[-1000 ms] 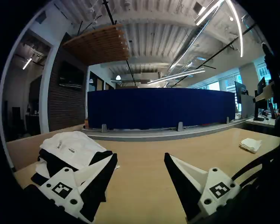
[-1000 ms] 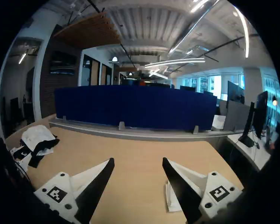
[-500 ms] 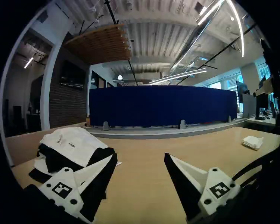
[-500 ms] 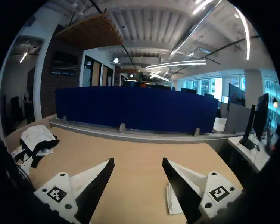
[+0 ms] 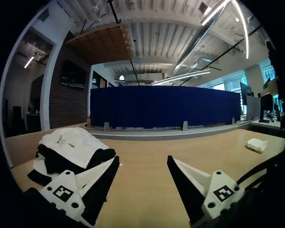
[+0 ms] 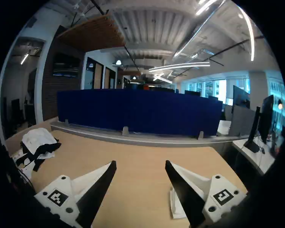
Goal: Fold towel
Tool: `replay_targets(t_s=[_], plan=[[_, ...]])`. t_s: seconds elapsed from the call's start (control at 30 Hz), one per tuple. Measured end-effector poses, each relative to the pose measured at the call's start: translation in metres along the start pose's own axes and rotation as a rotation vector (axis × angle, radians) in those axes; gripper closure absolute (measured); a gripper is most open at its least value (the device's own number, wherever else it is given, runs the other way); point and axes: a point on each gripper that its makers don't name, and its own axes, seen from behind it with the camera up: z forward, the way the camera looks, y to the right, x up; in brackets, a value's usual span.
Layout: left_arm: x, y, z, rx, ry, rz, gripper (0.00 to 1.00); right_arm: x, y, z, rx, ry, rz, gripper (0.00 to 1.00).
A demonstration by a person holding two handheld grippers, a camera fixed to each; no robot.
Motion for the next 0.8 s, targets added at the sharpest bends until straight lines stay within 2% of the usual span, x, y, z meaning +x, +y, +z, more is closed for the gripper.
replay_targets(t_s=[0.27,0.47,0.67,0.8], plan=[[0.000,0.001,0.000,0.001,0.000,0.003,0.06,0.009,0.014,-0.013,-0.004,0.031,0.058,0.00],[0.000,0.001,0.000,0.001,0.000,0.002,0.06,0.016,0.038,-0.027,-0.032,0.075,0.110,0.00],[0.000,0.001,0.000,0.001,0.000,0.003,0.06,0.007,0.068,-0.038,-0.064,0.115,0.170,0.00],[0.000,0.001,0.000,0.001,0.000,0.003,0.07,-0.008,0.080,-0.044,-0.076,0.128,0.209,0.00]])
